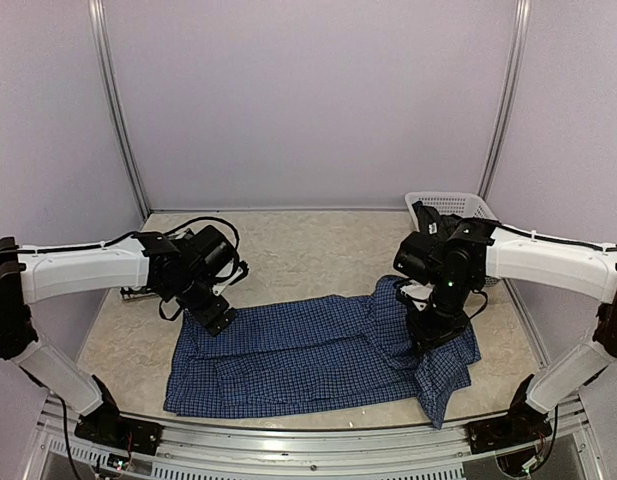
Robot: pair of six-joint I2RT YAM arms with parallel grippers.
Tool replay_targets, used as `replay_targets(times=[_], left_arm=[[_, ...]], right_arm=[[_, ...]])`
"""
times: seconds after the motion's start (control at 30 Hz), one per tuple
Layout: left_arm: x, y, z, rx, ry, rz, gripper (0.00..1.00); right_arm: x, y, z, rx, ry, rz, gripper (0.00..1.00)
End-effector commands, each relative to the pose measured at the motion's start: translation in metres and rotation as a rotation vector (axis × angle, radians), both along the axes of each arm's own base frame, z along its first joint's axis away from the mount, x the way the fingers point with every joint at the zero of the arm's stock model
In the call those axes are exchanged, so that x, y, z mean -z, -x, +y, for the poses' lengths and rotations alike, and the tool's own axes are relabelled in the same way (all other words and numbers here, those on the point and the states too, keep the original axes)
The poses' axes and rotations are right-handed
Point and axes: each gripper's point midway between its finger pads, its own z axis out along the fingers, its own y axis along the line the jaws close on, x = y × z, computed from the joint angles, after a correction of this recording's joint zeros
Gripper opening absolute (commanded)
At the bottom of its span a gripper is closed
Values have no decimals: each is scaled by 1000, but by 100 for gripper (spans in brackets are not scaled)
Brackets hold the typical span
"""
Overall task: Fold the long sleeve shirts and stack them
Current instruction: Fold the 1/3-folded shirt at the center of the board, then smooth out the rectangle-folded shirt at the center of the board.
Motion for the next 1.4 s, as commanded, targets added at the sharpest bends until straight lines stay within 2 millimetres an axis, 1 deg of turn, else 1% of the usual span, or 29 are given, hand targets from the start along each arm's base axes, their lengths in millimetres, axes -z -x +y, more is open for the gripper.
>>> replay_targets(times=[0.0,0.07,0.1,0.13,0.2,0.27,0.33,0.4,0.47,0.53,0.67,0.73,0.83,0.93,0.97,1.0,1.03,1.1,1.13,1.23,1.3,1.37], left_arm=[[7,-11,-15,-17,16,7,99],[16,-11,-16,-21,11,19,99],[20,-10,-16,-22,10,29,99],[23,-10,-16,-25,9,35,99],[26,-11,-17,-30,15,43,99],[32,-11,-17,-35,24,56,99],[38,-10,-15,-46,25,69,99],[43,-12,-9,-64,3,69,99],[49,-16,-2,-86,-13,76,99],[54,-20,5,-136,-2,79,98],[65,-29,24,-205,-40,81,97],[70,-32,33,-233,-64,84,96],[76,-35,42,-262,-85,89,96],[81,-39,54,-301,-115,80,95],[82,-41,61,-320,-138,70,96],[85,-42,69,-339,-165,65,95],[87,-42,76,-357,-193,62,95],[96,-41,85,-374,-239,78,95],[98,-40,87,-378,-251,84,95],[103,-37,92,-384,-269,101,95],[102,-38,90,-379,-257,106,95],[101,-38,87,-373,-246,112,95]], right_arm=[[-8,-20,17,-32,-44,-95,58],[-20,-37,29,-28,-102,-164,73],[-26,-46,35,-23,-130,-198,77],[-32,-58,39,-13,-159,-232,80],[-36,-83,39,39,-204,-289,82],[-37,-113,35,93,-254,-352,82],[-35,-141,26,147,-279,-401,82],[-34,-163,21,188,-317,-429,81],[-26,-179,18,211,-347,-426,79],[-16,-192,15,223,-338,-424,77],[-4,-214,18,227,-371,-412,68],[2,-224,20,233,-400,-406,62],[12,-232,21,237,-410,-384,53],[21,-232,24,227,-420,-358,41],[23,-231,23,226,-420,-356,35],[24,-231,22,226,-423,-351,28],[26,-230,20,228,-422,-348,17],[30,-227,15,236,-418,-340,3],[30,-226,12,240,-416,-341,0],[29,-223,0,260,-403,-349,0],[30,-221,-6,267,-388,-346,0],[25,-222,-6,259,-386,-359,0]])
